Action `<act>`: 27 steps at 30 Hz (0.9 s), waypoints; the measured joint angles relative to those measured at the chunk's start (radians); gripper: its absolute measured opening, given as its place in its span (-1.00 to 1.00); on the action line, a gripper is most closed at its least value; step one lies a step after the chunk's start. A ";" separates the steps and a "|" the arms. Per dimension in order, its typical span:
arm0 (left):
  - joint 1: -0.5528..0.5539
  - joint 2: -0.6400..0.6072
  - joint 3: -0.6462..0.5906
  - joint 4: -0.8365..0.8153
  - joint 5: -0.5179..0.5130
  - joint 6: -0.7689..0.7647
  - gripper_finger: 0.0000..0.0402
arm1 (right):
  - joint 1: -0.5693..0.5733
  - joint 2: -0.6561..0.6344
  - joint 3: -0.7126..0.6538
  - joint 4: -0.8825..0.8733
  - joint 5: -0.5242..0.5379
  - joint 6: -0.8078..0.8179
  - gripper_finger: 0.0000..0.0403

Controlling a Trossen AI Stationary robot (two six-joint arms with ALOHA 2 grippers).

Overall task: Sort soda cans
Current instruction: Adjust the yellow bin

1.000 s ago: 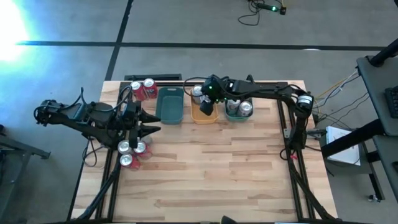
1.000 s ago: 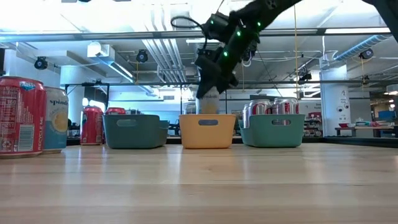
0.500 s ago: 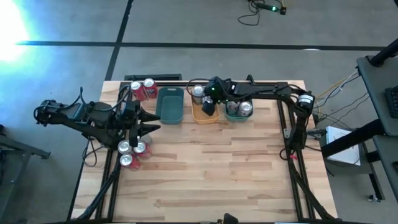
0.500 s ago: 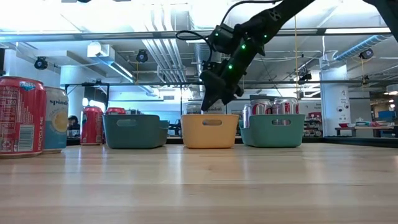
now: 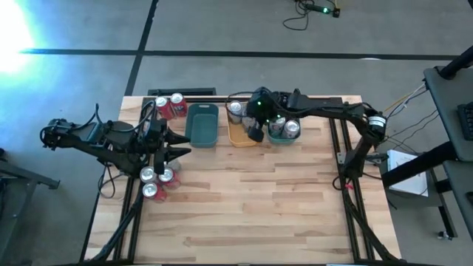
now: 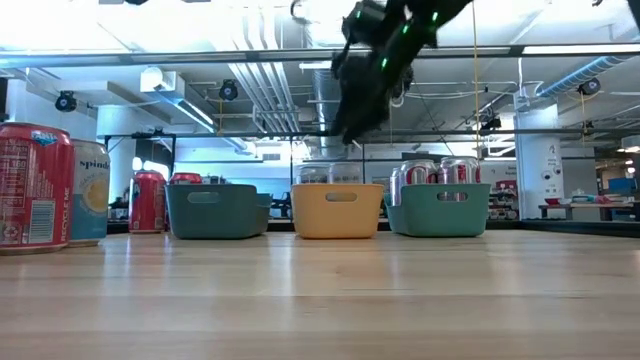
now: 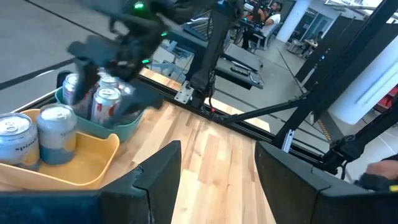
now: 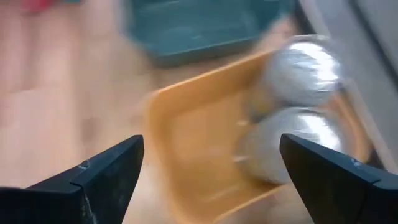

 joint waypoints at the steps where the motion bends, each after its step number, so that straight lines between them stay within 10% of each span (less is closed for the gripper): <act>1: 0.001 0.001 0.000 -0.001 0.000 -0.002 -0.05 | 0.010 -0.007 -0.001 -0.024 -0.026 0.000 0.83; 27: 0.003 0.003 0.000 -0.309 -0.015 -0.145 -0.05 | 0.101 0.192 -0.034 -0.104 0.055 -0.022 -0.57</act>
